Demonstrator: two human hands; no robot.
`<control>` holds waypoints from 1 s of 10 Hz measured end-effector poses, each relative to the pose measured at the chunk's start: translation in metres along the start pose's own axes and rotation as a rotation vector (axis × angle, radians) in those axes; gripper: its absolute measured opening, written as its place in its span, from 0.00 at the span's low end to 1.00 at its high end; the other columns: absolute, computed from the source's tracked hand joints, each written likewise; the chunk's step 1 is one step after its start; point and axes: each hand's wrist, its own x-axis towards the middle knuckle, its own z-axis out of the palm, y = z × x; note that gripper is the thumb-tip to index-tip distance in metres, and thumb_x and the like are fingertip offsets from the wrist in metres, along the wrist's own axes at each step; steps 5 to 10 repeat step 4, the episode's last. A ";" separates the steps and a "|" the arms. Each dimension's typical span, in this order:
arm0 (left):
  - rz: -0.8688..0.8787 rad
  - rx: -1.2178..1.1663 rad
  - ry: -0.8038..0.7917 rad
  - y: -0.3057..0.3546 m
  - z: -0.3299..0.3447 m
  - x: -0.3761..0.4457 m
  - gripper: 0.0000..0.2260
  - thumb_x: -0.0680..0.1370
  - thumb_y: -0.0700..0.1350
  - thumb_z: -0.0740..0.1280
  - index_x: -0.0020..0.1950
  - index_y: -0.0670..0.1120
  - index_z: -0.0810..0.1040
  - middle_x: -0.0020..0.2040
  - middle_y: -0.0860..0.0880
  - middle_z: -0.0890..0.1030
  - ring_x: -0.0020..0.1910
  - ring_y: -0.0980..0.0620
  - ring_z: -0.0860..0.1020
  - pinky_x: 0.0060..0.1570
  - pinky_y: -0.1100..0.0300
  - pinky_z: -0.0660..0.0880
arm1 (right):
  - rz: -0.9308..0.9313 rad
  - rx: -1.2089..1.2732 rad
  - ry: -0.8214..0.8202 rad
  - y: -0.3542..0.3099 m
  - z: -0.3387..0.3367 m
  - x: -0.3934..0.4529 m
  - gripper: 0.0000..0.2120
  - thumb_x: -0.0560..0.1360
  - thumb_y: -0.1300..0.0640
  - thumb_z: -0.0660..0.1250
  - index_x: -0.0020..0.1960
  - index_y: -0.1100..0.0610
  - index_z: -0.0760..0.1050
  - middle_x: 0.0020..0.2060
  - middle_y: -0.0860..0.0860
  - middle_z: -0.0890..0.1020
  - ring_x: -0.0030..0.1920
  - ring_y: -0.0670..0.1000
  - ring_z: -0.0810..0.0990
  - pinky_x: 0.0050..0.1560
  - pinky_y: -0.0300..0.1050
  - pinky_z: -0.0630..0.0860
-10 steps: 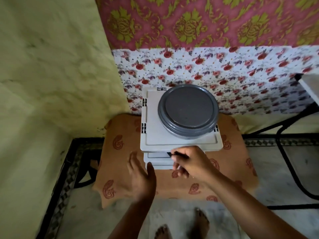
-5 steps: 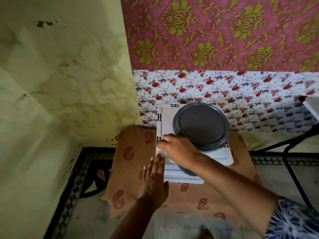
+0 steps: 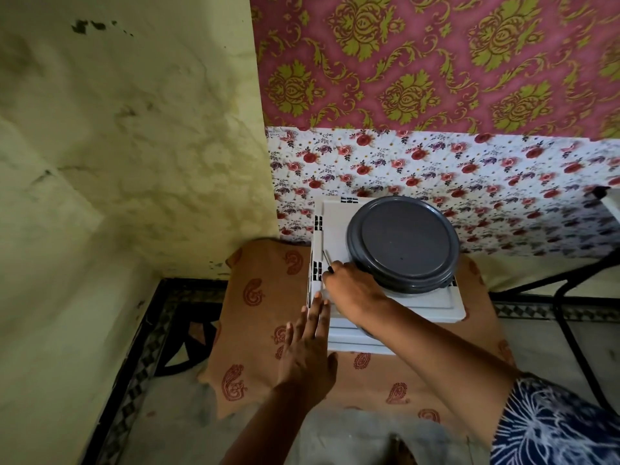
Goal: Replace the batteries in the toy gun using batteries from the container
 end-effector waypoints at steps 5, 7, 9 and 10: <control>-0.004 0.041 -0.051 0.006 -0.011 -0.002 0.37 0.79 0.47 0.57 0.75 0.46 0.32 0.73 0.52 0.28 0.77 0.46 0.37 0.74 0.49 0.41 | 0.036 0.140 -0.029 0.002 -0.006 -0.010 0.18 0.75 0.67 0.59 0.64 0.60 0.70 0.61 0.58 0.72 0.61 0.58 0.73 0.60 0.51 0.73; -0.004 0.041 -0.051 0.006 -0.011 -0.002 0.37 0.79 0.47 0.57 0.75 0.46 0.32 0.73 0.52 0.28 0.77 0.46 0.37 0.74 0.49 0.41 | 0.036 0.140 -0.029 0.002 -0.006 -0.010 0.18 0.75 0.67 0.59 0.64 0.60 0.70 0.61 0.58 0.72 0.61 0.58 0.73 0.60 0.51 0.73; -0.004 0.041 -0.051 0.006 -0.011 -0.002 0.37 0.79 0.47 0.57 0.75 0.46 0.32 0.73 0.52 0.28 0.77 0.46 0.37 0.74 0.49 0.41 | 0.036 0.140 -0.029 0.002 -0.006 -0.010 0.18 0.75 0.67 0.59 0.64 0.60 0.70 0.61 0.58 0.72 0.61 0.58 0.73 0.60 0.51 0.73; -0.004 0.041 -0.051 0.006 -0.011 -0.002 0.37 0.79 0.47 0.57 0.75 0.46 0.32 0.73 0.52 0.28 0.77 0.46 0.37 0.74 0.49 0.41 | 0.036 0.140 -0.029 0.002 -0.006 -0.010 0.18 0.75 0.67 0.59 0.64 0.60 0.70 0.61 0.58 0.72 0.61 0.58 0.73 0.60 0.51 0.73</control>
